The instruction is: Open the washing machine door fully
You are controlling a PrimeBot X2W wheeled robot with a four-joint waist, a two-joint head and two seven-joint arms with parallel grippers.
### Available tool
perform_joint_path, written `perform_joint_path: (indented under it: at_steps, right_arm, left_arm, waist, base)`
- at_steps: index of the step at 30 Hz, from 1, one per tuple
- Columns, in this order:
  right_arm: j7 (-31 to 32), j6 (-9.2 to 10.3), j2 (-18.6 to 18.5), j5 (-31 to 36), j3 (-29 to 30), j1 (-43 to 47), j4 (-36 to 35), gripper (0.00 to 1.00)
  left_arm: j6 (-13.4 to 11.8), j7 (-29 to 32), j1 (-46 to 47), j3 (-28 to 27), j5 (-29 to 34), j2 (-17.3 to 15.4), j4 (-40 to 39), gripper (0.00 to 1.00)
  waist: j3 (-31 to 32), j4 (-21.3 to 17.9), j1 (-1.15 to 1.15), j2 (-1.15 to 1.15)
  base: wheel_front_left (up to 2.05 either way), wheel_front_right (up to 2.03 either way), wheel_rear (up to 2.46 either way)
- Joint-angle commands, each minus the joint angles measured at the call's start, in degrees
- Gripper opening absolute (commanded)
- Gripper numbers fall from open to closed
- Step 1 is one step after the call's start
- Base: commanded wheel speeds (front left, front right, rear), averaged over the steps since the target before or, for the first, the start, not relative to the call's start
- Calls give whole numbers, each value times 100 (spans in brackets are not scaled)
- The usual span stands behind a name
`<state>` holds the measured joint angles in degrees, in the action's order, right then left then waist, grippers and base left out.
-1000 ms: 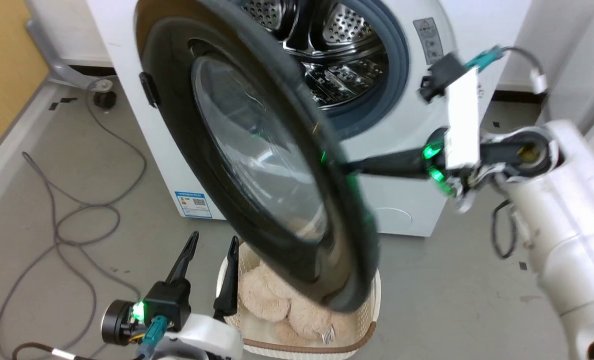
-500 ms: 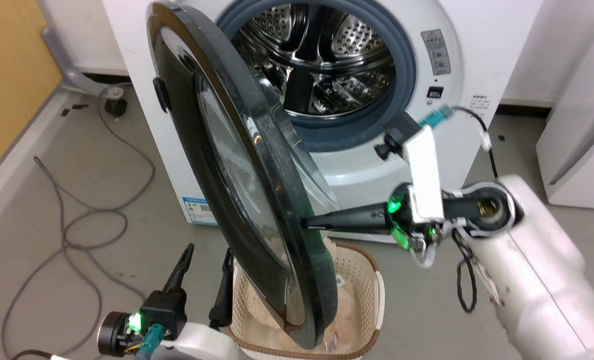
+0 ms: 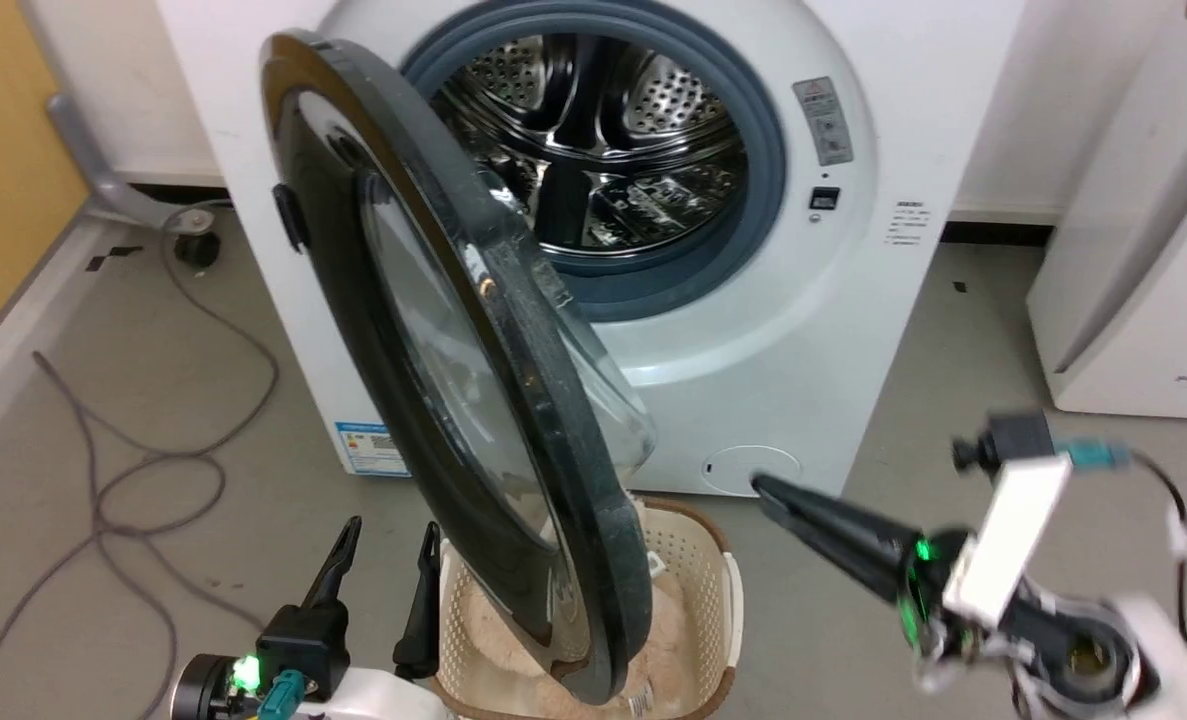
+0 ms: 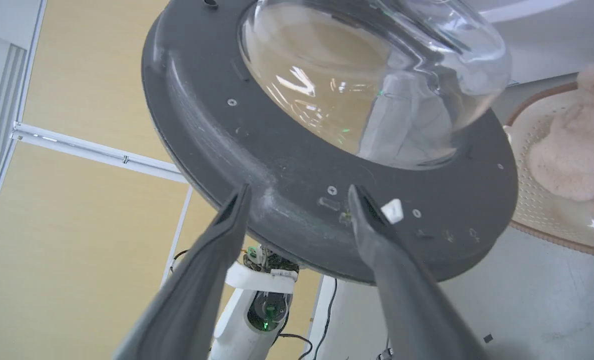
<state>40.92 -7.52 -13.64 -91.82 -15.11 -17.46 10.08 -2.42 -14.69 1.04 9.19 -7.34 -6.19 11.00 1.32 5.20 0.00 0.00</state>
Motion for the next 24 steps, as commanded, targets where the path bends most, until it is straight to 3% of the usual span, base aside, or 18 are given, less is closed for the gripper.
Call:
perform_joint_path:
  at_steps: [1,5,10,15,18,24]
  right_arm:
    - [-128,3,-15,75,19,211,-82,100]
    - [-902,3,13,531,170,938,-320,100]
    - [-2205,3,101,1583,484,1616,-257,100]
    - [-3578,3,331,3418,1100,1952,285,100]
    - [-4174,3,534,4877,1652,2022,448,100]
    - [-4647,3,1011,7231,2625,2069,-253,100]
  left_arm:
    - [-33,-30,-73,-16,-50,-28,9,100]
    - [-46,-30,-88,-43,-83,-60,80,100]
    - [-57,-30,-64,-65,-120,-74,152,100]
    - [-83,-30,-48,-85,-144,-75,205,100]
    - [-84,-30,-24,-99,-163,-80,231,100]
    - [-115,-30,4,-131,-183,-86,245,100]
  waist:
    - [7,-49,0,0]
    - [16,-153,0,0]
    - [20,-206,0,0]
    - [18,-260,0,0]
    - [6,-294,0,0]
    - [-11,-347,0,0]
  base:
    - [0,0,0]
    - [0,0,0]
    - [0,0,0]
    - [0,0,0]
    - [0,0,0]
    - [0,0,0]
